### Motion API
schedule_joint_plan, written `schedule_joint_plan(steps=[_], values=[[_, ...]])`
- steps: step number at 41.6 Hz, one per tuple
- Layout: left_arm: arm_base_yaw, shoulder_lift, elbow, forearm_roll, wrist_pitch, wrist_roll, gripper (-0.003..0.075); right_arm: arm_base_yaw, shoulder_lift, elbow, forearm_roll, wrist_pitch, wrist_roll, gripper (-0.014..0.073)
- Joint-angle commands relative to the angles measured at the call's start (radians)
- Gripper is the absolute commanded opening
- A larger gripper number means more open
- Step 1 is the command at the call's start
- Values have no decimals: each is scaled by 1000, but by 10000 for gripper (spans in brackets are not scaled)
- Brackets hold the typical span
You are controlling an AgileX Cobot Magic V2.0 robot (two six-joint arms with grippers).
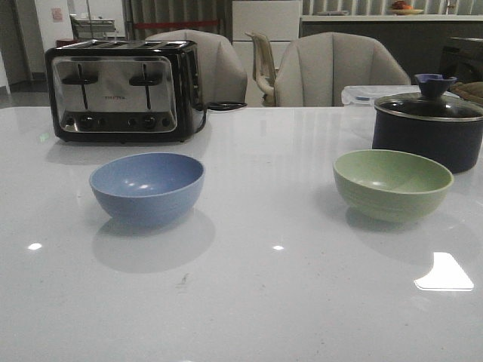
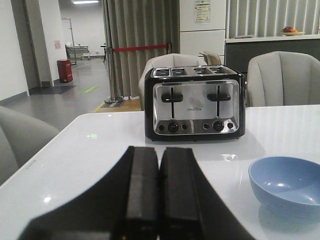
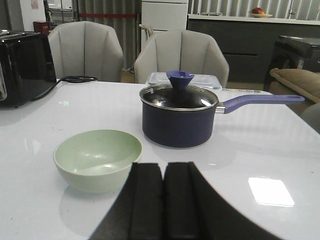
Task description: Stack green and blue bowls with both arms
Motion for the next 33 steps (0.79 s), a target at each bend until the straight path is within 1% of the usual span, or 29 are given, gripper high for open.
schedule_joint_plan(steps=[1, 28, 33], values=[[1, -20, 19, -7, -87, -5, 100, -2, -21, 0, 2, -90, -11, 34], [1, -20, 19, -7, -87, -5, 100, -2, -21, 0, 2, -90, -11, 34], [1, -20, 19, -7, -104, -5, 100, -2, -21, 0, -3, -100, -11, 34]])
